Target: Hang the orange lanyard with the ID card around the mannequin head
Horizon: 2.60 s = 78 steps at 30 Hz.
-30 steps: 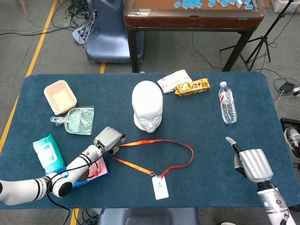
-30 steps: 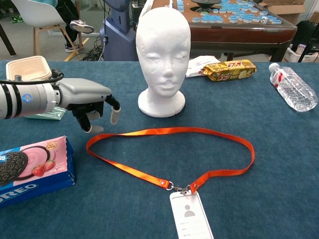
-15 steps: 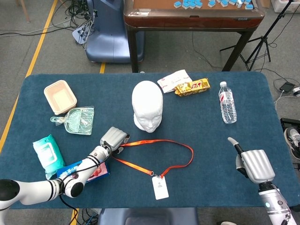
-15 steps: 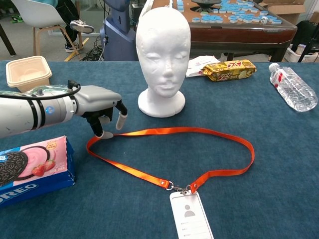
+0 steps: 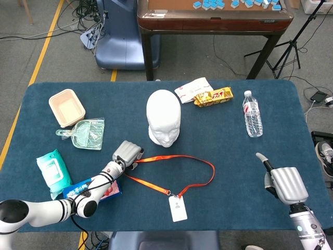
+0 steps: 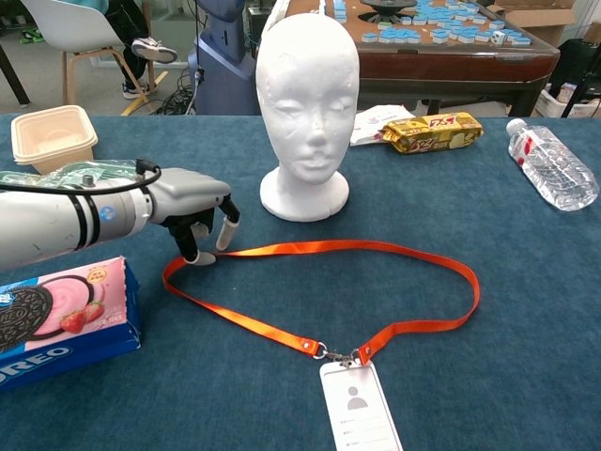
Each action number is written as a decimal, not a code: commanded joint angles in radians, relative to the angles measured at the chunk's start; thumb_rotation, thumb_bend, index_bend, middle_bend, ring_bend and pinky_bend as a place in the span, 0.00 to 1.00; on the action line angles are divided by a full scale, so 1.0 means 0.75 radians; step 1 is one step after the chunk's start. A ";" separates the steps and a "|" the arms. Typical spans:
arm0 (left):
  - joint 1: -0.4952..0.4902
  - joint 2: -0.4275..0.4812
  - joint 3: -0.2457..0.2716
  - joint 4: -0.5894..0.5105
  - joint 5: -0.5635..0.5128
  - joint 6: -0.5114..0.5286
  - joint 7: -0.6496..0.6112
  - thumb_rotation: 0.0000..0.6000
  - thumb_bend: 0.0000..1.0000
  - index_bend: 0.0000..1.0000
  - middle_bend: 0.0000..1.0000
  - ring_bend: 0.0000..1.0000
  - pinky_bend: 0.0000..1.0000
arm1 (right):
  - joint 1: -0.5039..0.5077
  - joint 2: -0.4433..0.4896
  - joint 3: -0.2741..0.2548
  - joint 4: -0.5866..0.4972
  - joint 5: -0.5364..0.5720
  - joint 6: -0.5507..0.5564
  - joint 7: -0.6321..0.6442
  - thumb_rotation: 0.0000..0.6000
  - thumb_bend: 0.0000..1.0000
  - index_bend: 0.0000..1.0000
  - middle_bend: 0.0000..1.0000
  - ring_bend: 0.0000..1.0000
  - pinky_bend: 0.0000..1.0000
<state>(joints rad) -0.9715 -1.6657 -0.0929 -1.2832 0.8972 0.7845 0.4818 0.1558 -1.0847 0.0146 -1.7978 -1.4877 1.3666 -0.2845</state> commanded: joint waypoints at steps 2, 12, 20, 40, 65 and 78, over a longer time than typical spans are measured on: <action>0.005 -0.006 0.000 0.006 0.005 0.002 -0.003 1.00 0.27 0.50 0.94 0.92 0.82 | 0.000 0.000 0.001 0.000 0.001 -0.001 0.001 1.00 0.79 0.15 0.76 0.80 0.93; 0.018 -0.045 -0.020 0.079 0.014 -0.005 -0.045 1.00 0.27 0.55 0.95 0.93 0.82 | -0.008 0.001 0.001 0.003 0.011 0.000 0.007 1.00 0.80 0.15 0.76 0.80 0.93; 0.026 -0.050 -0.027 0.106 0.014 -0.017 -0.054 1.00 0.27 0.58 0.96 0.93 0.83 | -0.009 -0.001 0.005 0.004 0.019 -0.002 0.005 1.00 0.79 0.15 0.76 0.80 0.93; 0.084 -0.009 -0.031 0.061 0.140 0.001 -0.174 1.00 0.30 0.62 0.97 0.94 0.83 | 0.156 -0.196 0.100 0.105 0.158 -0.194 -0.134 1.00 0.36 0.23 0.83 0.88 0.99; 0.112 0.030 -0.039 -0.027 0.159 0.022 -0.169 1.00 0.30 0.62 0.97 0.94 0.83 | 0.492 -0.780 0.280 0.527 0.410 -0.364 -0.376 1.00 0.19 0.52 1.00 1.00 1.00; 0.123 0.035 -0.041 -0.055 0.153 0.038 -0.154 1.00 0.30 0.62 0.97 0.94 0.83 | 0.612 -1.031 0.322 0.769 0.516 -0.407 -0.398 1.00 0.23 0.55 1.00 1.00 1.00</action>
<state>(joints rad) -0.8795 -1.6398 -0.1236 -1.3242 1.0121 0.8130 0.3665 0.6024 -1.8413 0.2506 -1.2393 -1.1106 1.0679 -0.5822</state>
